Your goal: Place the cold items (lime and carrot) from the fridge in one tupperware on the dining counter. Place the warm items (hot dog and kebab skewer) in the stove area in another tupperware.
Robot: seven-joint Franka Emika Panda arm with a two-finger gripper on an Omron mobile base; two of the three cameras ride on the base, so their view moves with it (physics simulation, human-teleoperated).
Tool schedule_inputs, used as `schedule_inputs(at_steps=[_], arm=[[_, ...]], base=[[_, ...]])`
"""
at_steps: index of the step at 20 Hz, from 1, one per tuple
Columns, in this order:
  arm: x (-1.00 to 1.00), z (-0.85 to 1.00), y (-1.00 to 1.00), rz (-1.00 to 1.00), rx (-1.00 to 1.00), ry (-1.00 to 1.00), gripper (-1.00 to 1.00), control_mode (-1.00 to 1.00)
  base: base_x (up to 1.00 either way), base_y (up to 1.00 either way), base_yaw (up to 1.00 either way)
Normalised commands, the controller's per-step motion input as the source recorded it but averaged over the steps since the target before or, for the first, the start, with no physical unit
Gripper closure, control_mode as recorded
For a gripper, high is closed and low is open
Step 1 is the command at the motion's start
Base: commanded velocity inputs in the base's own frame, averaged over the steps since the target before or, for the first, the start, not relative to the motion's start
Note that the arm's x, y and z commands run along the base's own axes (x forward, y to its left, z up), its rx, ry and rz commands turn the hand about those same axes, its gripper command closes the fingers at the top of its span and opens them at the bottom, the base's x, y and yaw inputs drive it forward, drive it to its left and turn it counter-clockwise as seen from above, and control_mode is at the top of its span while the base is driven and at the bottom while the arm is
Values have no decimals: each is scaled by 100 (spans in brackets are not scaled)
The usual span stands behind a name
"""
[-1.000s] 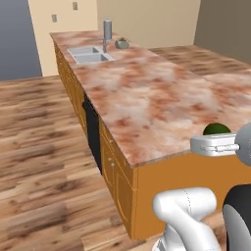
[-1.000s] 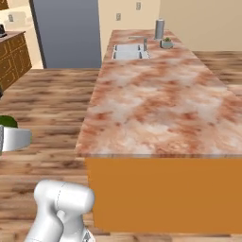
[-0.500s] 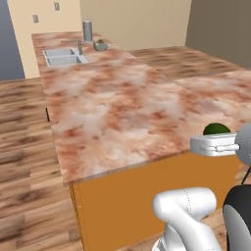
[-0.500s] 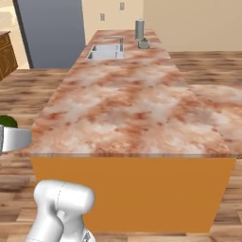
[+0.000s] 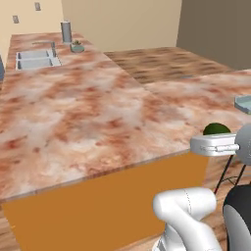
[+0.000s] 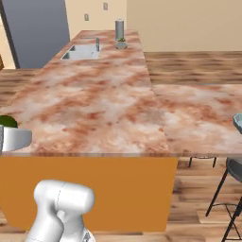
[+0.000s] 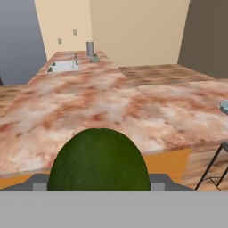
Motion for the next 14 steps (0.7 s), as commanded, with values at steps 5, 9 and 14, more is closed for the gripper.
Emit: schedule_inputs(at_steps=[5, 9, 14], arm=[[0, 0, 0, 0, 0, 0, 100, 100], [0, 0, 0, 0, 0, 0, 100, 100], [0, 0, 0, 0, 0, 0, 100, 100]], base=[[0, -100, 0], [0, -100, 0], [0, -100, 0]])
